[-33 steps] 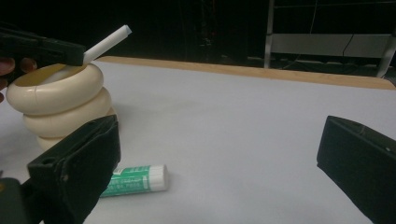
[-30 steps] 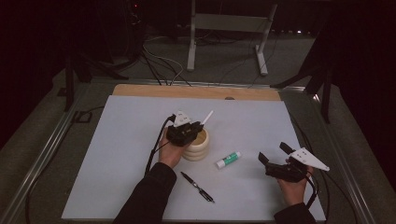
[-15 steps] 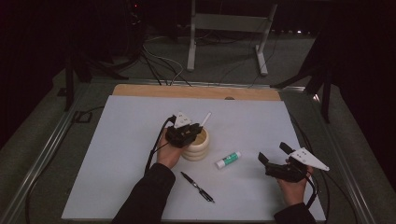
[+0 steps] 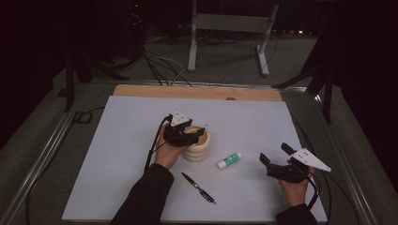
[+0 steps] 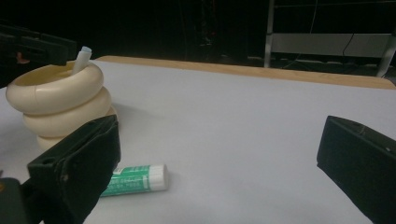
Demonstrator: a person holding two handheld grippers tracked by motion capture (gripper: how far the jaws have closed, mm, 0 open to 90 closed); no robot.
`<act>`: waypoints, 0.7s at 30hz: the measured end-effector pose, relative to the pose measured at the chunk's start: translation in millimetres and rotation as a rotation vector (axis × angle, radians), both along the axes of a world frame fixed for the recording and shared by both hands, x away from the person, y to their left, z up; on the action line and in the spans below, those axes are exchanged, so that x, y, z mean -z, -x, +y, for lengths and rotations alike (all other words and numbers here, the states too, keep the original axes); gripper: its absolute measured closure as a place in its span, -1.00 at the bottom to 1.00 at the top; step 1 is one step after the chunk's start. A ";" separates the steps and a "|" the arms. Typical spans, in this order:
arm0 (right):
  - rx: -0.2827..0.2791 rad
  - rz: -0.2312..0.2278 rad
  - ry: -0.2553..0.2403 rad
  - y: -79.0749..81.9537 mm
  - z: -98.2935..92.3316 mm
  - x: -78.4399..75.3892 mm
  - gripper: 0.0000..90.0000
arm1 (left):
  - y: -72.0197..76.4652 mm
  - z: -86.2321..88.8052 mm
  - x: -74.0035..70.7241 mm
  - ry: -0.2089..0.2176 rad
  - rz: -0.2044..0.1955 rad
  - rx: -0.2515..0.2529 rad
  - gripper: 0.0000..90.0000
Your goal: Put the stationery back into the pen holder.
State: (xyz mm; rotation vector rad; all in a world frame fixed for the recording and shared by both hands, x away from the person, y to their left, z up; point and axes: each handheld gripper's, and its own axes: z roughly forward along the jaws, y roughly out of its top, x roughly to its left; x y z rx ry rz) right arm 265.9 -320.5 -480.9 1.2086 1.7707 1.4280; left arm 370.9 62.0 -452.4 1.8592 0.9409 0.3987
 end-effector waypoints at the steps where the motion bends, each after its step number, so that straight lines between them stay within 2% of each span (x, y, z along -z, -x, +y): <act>1: -0.001 -0.001 0.001 0.1 0.0 -0.1 -1.00 | -0.5 1.9 -0.4 0.007 0.002 -0.008 -0.45; 5: -0.001 0.000 0.001 0.0 0.0 0.0 -1.00 | 0.0 10.8 -3.0 0.029 -0.002 -0.033 -0.68; 7: -0.002 0.001 0.001 -0.1 0.1 0.1 -1.00 | -0.9 16.0 -4.6 0.033 0.008 -0.035 -0.93; 8: -0.003 0.002 0.001 -0.1 0.2 0.1 -1.00 | -1.2 19.3 -5.2 0.040 0.010 -0.037 -0.99; 12: -0.003 0.001 0.002 0.1 0.2 0.1 -1.00 | -0.2 34.2 -7.3 0.067 -0.017 -0.063 -1.00; 21: -0.003 0.003 0.003 0.1 0.3 0.3 -1.00 | 2.5 71.4 -5.6 0.095 0.002 -0.131 -1.00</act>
